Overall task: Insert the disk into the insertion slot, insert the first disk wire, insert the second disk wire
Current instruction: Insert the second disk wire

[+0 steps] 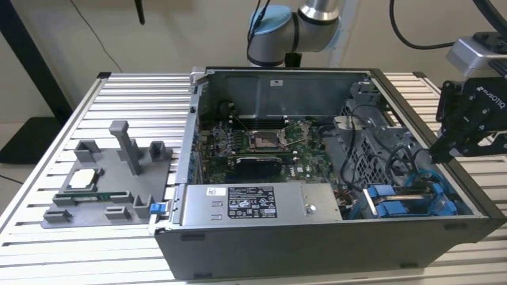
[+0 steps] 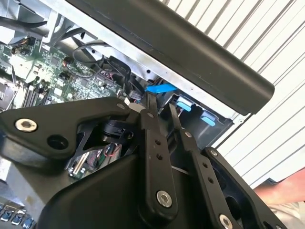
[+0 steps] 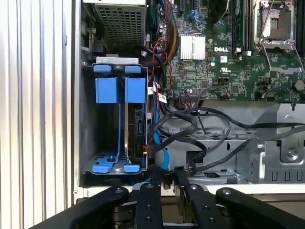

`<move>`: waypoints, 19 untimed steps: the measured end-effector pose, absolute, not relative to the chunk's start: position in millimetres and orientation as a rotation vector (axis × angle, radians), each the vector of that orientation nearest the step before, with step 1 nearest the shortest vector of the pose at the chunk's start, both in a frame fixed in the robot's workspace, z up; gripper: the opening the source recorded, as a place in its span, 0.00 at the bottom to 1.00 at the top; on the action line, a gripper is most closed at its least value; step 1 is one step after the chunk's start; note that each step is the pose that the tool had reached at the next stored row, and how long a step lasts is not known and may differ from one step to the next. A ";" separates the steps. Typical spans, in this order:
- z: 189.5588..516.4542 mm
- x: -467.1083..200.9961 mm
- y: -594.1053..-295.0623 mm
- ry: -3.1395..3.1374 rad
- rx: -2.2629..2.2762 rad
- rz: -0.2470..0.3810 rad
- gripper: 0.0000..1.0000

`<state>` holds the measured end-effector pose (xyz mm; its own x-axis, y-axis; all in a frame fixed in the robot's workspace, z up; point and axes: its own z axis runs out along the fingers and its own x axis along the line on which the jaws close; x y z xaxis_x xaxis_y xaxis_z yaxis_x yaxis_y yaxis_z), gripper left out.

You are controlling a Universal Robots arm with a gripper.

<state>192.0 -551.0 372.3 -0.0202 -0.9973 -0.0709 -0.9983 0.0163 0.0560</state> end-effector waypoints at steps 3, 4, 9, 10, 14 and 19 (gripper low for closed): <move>372.2 192.0 -551.0 2.231 -2.191 0.141 0.00; 372.1 192.0 -551.0 2.231 -2.191 0.141 0.00; 372.0 192.0 -551.0 2.231 -2.191 0.141 0.00; 371.9 192.0 -551.0 2.231 -2.191 0.141 0.00; 371.9 191.3 -551.1 2.231 -2.190 0.142 0.00; 376.0 183.5 -551.0 2.228 -2.188 0.146 0.00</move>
